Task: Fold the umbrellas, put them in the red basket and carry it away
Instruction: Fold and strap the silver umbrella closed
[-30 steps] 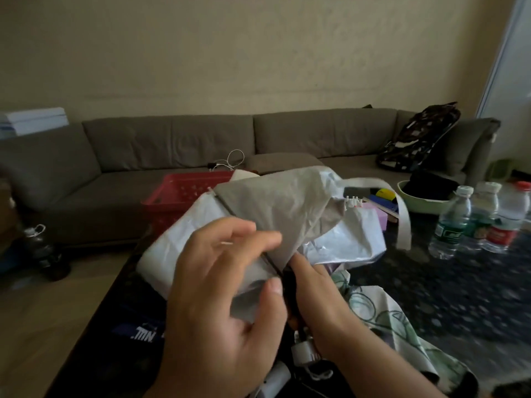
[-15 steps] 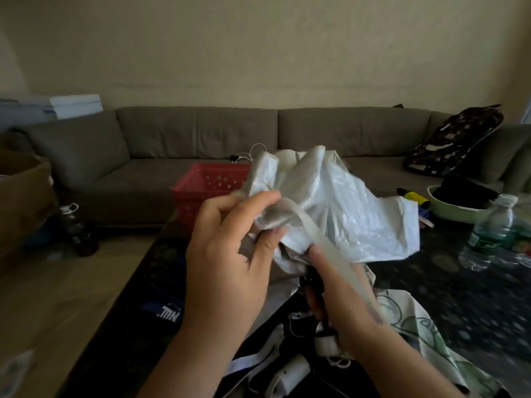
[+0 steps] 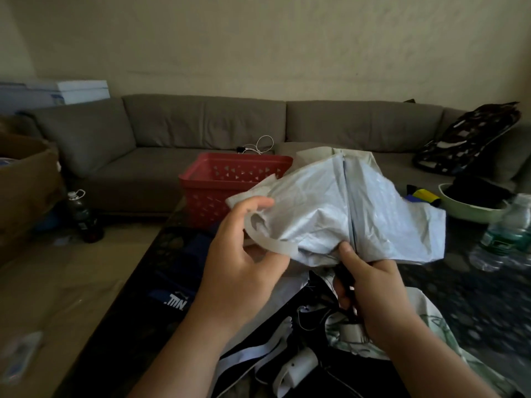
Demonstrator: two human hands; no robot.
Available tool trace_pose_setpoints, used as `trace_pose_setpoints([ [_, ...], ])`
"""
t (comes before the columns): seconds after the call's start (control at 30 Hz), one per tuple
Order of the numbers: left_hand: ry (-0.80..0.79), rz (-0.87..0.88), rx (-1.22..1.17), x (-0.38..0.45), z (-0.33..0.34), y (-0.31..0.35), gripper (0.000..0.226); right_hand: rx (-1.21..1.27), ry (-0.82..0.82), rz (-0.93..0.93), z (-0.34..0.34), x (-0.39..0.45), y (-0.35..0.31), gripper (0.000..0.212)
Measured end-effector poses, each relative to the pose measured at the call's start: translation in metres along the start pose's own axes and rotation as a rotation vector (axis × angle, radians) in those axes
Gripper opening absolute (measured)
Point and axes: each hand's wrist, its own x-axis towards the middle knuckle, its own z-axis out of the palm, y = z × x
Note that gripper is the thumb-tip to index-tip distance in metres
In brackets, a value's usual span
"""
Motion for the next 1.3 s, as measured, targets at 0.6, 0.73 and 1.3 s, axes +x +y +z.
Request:
trace_pose_setpoints([
  [0.6,0.229,-0.035,-0.213,0.009,-0.005,0.008,0.034,0.231,0.083,0.053,-0.015,0.003,-0.018,0.020],
  [0.73,0.630,-0.028,0.120,0.016,-0.032,0.005,0.084,0.166,0.101,0.055,-0.015,0.003,-0.021,0.023],
  [1.3,0.169,-0.120,0.075,-0.007,0.041,0.007,0.080,0.089,-0.146,-0.015,0.032,-0.033,-0.007,0.048],
])
